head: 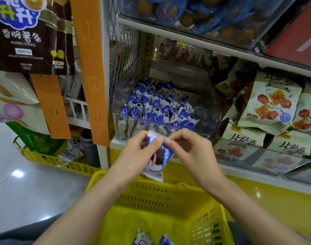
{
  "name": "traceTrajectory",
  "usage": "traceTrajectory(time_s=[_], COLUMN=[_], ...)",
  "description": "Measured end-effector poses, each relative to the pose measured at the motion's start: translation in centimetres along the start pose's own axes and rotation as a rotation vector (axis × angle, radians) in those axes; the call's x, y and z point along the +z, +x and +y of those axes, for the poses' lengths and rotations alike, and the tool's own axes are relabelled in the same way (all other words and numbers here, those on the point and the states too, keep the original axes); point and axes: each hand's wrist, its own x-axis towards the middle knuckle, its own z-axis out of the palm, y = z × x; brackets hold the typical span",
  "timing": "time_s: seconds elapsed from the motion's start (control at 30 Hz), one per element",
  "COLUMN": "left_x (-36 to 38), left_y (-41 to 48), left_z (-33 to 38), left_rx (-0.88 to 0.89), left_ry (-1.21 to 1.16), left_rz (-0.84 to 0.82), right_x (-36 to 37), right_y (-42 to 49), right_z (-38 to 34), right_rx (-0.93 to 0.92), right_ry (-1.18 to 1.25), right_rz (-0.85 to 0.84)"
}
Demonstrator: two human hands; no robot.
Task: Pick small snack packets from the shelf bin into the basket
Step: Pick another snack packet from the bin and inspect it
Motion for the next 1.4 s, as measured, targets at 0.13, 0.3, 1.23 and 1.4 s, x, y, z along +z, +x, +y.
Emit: traceTrajectory(time_s=[0.13, 0.3, 1.23, 1.4], left_x=[0.1, -0.3, -0.2, -0.6], left_y=[0.0, 0.2, -0.5, -0.2], left_z=[-0.3, -0.2, 0.2, 0.7], left_rx=[-0.065, 0.099, -0.025, 0.06], left_ry=[-0.091, -0.137, -0.384, -0.242], left_rz=[0.007, 0.198, 0.06, 0.185], right_x=[-0.8, -1.0, 1.0, 1.2], right_y=[0.6, 0.0, -1.0, 0.2], right_z=[0.2, 0.4, -0.3, -1.2], right_rx=[0.327, 0.489, 0.264, 0.177], right_ry=[0.422, 0.568, 0.444, 0.325], right_rz=[0.17, -0.035, -0.042, -0.081])
